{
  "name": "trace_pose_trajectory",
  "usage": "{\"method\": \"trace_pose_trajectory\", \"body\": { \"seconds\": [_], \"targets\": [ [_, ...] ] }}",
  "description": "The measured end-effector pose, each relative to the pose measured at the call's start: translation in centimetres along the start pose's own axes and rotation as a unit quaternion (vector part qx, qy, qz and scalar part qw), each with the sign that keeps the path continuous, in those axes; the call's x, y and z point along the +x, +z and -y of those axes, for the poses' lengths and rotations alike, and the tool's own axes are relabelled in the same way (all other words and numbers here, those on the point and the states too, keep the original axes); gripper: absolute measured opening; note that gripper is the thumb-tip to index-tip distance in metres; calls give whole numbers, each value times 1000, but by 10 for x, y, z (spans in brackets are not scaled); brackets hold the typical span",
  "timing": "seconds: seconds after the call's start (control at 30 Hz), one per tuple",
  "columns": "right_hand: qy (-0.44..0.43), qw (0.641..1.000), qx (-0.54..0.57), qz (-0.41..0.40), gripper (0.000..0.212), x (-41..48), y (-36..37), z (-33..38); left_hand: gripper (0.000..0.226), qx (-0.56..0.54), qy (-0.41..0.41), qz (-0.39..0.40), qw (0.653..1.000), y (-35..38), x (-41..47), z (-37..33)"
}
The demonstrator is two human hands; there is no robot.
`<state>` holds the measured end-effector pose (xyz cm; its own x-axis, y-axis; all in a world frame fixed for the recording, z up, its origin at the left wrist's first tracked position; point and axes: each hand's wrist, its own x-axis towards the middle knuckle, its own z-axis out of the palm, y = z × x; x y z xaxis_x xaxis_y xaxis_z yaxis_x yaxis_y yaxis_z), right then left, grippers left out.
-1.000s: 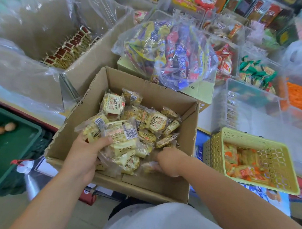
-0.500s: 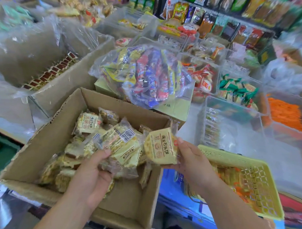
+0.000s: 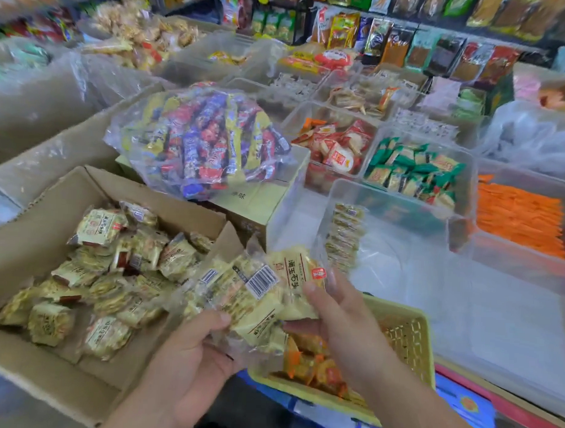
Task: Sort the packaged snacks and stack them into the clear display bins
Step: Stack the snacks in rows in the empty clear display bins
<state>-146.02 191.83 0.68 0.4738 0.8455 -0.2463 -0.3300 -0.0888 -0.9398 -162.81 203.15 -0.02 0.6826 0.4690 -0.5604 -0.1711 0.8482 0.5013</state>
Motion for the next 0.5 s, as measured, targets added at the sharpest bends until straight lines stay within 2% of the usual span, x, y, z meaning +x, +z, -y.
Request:
{"method": "trace_pose_trajectory", "body": {
  "seconds": [0.1, 0.13, 0.2, 0.3, 0.33, 0.4, 0.5],
  "targets": [
    [-16, 999, 26, -26, 68, -11, -36, 2, 40, -3, -15, 10, 1000, 21, 6, 26],
    [-27, 999, 26, -34, 72, -14, -49, 2, 46, -4, -20, 11, 1000, 25, 9, 32],
    [-40, 997, 20, -59, 64, -17, -73, 2, 58, 10, -32, 9, 999, 31, 16, 41],
    [-24, 995, 5, -102, 26, -19, -107, 3, 62, 31, -32, 2, 999, 40, 27, 48],
    [-12, 994, 14, -110, 21, -19, -119, 2, 64, 34, -32, -5, 999, 44, 31, 49],
    [11, 990, 54, -127, 29, -16, -142, 3, 58, 42, -30, -29, 998, 51, 42, 51],
    [40, 985, 96, -139, 51, -10, -175, 4, 20, 55, -17, -62, 996, 62, 63, 52]
  ]
}}
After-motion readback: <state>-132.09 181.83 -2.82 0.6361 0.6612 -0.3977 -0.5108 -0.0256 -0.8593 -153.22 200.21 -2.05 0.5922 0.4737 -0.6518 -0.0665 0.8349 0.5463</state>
